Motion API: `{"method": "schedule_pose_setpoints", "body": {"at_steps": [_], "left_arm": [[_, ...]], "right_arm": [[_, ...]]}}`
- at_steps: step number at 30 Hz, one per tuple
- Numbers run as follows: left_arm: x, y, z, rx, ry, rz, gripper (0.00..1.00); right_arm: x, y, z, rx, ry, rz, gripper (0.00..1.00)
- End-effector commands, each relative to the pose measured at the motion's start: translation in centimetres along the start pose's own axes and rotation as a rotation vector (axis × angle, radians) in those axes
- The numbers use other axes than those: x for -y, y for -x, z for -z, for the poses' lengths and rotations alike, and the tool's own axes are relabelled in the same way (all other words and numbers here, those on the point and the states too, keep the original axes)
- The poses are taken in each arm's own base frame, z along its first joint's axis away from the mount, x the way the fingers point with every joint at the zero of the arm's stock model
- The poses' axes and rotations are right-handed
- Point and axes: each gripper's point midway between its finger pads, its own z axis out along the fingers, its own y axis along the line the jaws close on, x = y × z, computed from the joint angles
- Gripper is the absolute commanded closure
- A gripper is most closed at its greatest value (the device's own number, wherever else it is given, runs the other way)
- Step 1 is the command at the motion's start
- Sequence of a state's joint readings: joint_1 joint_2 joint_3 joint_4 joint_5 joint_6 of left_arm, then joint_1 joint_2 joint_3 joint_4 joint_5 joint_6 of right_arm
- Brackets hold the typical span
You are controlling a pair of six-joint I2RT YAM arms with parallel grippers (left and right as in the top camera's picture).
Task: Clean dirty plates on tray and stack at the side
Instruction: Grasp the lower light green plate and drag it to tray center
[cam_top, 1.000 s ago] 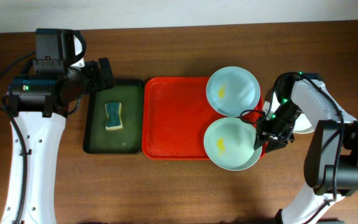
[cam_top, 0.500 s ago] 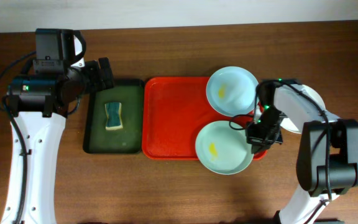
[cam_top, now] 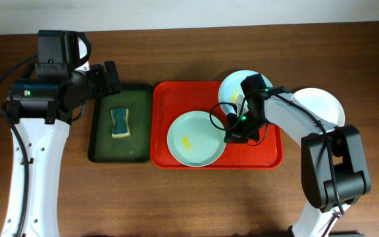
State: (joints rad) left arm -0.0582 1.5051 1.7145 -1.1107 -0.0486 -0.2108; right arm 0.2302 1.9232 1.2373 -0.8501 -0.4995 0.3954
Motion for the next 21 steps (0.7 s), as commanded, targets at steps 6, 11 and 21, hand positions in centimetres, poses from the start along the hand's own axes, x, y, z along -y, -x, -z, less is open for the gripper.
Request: {"method": "schedule_pose_setpoints", "body": {"at_steps": [6,11,21], "left_arm": [[-0.1,0.2,0.1,0.005,-0.004,0.019,0.01],[-0.1,0.2,0.1,0.005,-0.004,0.019,0.01],[-0.1,0.2,0.1,0.005,-0.004,0.019,0.01]], "right_arm": [[-1.2,1.6,0.0,0.064,0.044,-0.045,0.96],[-0.1,2.5,0.1,0.114,-0.015,-0.115,0.9],[-3.7,2.7,8.6,0.027,0.233,0.042,0.01]]}}
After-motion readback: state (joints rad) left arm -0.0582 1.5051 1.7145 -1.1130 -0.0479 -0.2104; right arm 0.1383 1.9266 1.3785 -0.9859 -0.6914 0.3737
